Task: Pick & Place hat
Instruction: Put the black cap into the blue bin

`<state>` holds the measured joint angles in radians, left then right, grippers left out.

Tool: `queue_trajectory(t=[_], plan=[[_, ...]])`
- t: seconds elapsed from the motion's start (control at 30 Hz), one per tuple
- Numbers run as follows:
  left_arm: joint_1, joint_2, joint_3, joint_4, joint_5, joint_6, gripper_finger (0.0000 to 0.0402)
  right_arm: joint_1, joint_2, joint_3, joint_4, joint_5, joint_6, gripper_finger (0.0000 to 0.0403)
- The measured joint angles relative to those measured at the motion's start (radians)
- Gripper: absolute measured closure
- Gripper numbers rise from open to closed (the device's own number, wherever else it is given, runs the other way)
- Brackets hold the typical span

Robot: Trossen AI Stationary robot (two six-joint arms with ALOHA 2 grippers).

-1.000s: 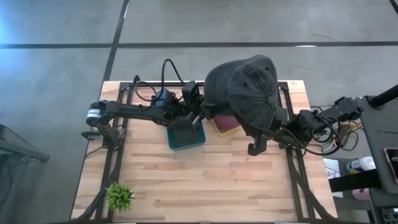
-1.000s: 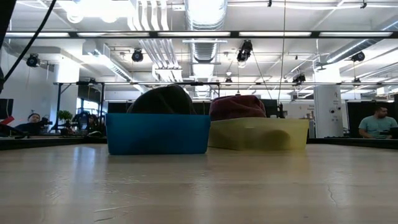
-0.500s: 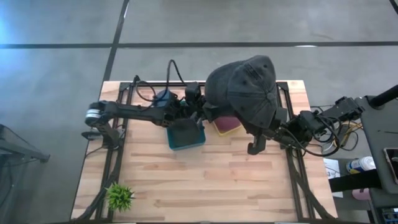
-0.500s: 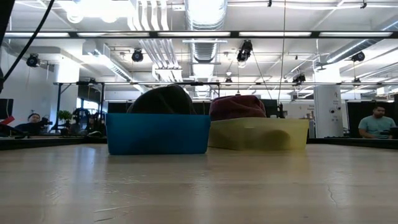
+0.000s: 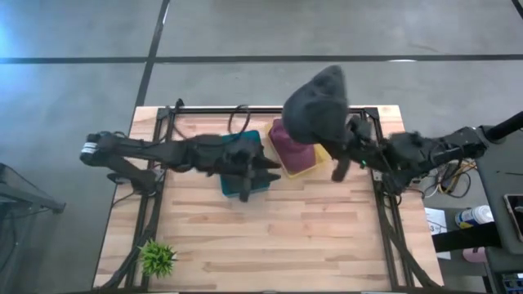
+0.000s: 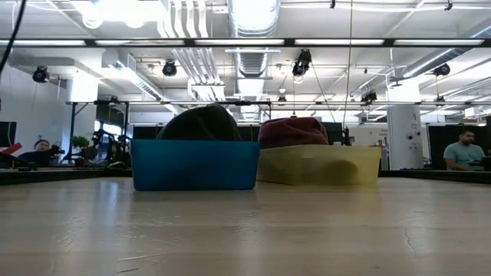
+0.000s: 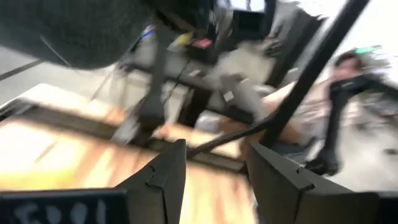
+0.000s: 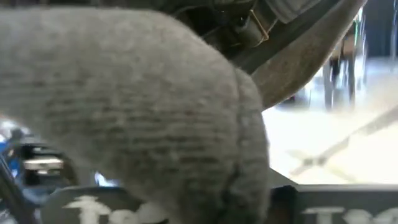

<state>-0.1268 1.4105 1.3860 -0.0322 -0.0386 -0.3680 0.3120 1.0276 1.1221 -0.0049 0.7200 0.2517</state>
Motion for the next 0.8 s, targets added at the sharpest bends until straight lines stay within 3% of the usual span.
queue_trajectory(t=[0.17, 0.3, 0.47, 0.57, 0.8], plan=[[-0.092, -0.161, -0.178, -0.055, -0.254, -0.047, 0.0241, -0.230, 0.021, -0.006, -0.233, -0.385, 0.240, 0.0390], [-0.156, -0.295, -0.336, -0.057, -0.417, -0.159, 0.0241, -0.365, 0.127, -0.017, -0.183, -0.724, 0.250, 0.0390], [-0.245, -0.441, -0.503, -0.058, -0.568, -0.302, 0.0241, -0.471, 0.292, -0.018, -0.067, -1.010, 0.225, 0.0390], [-0.302, -0.505, -0.576, -0.053, -0.630, -0.365, 0.0241, -0.525, 0.396, -0.018, -0.001, -1.153, 0.220, 0.0390], [-0.371, -0.596, -0.671, -0.049, -0.641, -0.444, 0.0241, -0.613, 0.632, 0.018, 0.139, -1.445, 0.220, 0.0390]])
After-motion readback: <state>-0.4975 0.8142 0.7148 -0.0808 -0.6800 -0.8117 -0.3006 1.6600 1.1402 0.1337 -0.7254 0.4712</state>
